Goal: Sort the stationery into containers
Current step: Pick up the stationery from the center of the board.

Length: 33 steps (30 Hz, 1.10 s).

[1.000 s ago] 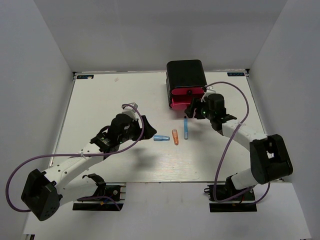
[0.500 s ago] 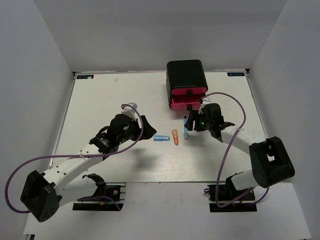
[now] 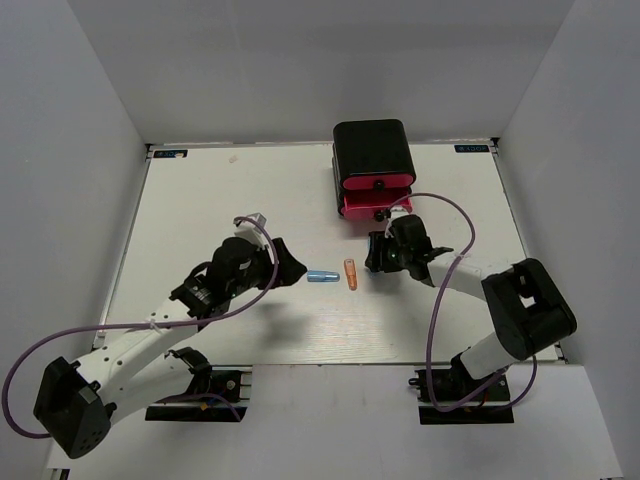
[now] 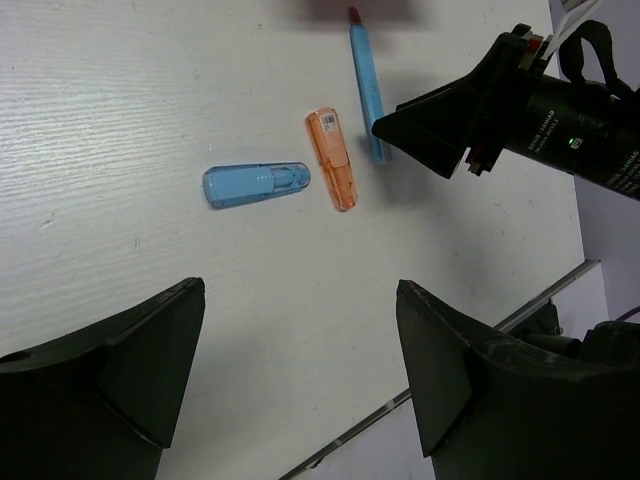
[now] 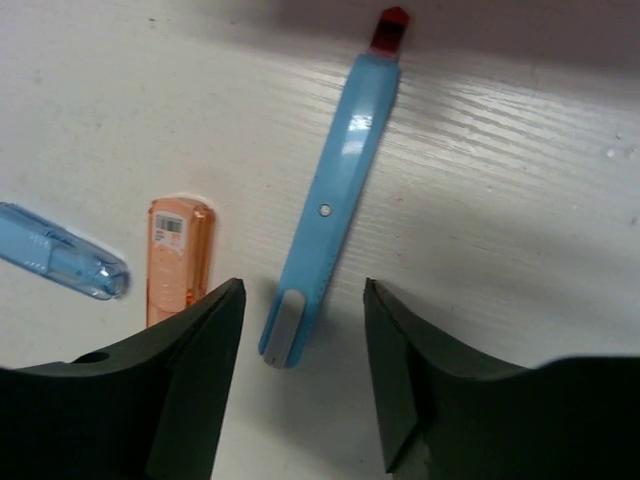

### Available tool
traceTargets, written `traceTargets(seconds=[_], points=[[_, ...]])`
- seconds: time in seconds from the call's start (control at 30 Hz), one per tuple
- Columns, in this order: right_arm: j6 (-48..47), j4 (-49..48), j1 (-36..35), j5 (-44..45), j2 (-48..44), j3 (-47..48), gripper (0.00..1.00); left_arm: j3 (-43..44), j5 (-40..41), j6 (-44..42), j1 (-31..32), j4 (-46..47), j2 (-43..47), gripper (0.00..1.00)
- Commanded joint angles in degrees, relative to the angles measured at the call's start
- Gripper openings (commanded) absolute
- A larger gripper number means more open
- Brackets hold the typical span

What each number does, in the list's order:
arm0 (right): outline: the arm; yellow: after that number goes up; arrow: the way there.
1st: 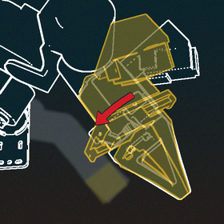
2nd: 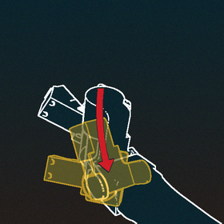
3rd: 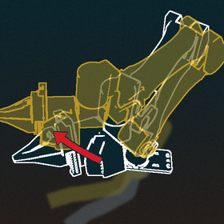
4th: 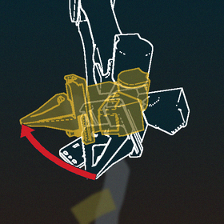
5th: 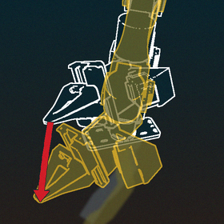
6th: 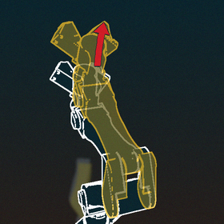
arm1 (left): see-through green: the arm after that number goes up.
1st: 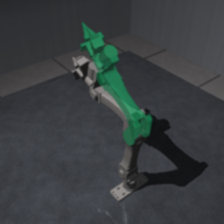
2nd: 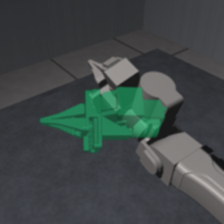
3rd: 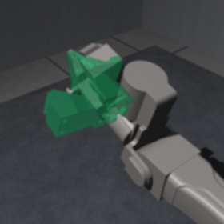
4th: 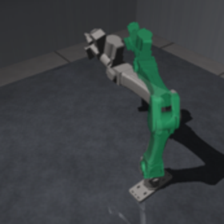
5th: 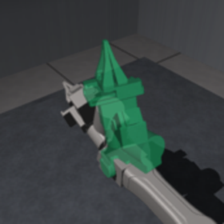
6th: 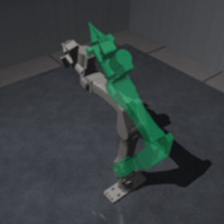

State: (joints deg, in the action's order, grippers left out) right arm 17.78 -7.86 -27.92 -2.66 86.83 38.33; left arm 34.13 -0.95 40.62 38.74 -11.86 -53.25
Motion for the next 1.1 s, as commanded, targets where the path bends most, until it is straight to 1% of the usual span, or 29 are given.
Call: traceTargets(seconds=[0.0,0.1,0.4,0.53,0.57,0.63,0.73,0.87,0.93,0.97,1.0,1.07], points=[[0.6,-1.8,-0.3,5.1,1.1,-0.8,0.55,-0.9,0.9,0.6,0.2,-0.9,1.8,0.87],[0.4,-2.2,-0.5,5.9,2.0,-1.1,0.49,-0.9,1.4,0.6,0.2,-1.4,2.4,0.87],[-1.8,-2.8,-2.7,5.6,5.0,-0.7,0.44,-2.8,3.1,1.7,0.2,-3.0,6.4,0.87],[-4.2,-2.6,-3.6,5.9,5.3,-1.5,0.44,-4.1,3.1,2.2,0.2,-3.0,7.5,0.87],[-4.9,-2.7,-3.8,5.9,5.5,-1.8,0.41,-4.1,3.6,2.2,0.2,-3.0,7.6,0.87],[-6.2,-2.4,-4.3,5.7,5.5,-2.6,0.41,-4.1,3.6,2.2,0.2,-3.0,7.6,0.87],[-7.7,-0.5,-4.8,5.9,5.4,-3.2,0.38,-4.1,3.6,2.2,0.2,-3.0,7.6,0.87],[-7.5,-0.4,-4.9,4.9,5.0,-3.3,0.32,-2.8,3.6,1.6,0.2,-3.5,6.5,0.87],[-7.8,0.6,-4.9,4.3,4.8,-2.7,0.25,-2.1,3.6,1.6,0.2,-3.5,6.0,0.87],[-8.7,0.6,-4.9,3.9,4.8,-2.4,0.24,-1.6,3.6,1.6,0.2,-3.5,6.0,0.87],[-9.2,1.3,-4.9,1.3,4.4,-1.7,0.22,-1.6,3.6,1.6,0.2,-3.5,6.0,0.87],[-11.7,2.6,-4.9,-0.2,2.7,0.0,0.21,-1.6,3.6,1.6,0.2,-3.5,6.0,0.87]])
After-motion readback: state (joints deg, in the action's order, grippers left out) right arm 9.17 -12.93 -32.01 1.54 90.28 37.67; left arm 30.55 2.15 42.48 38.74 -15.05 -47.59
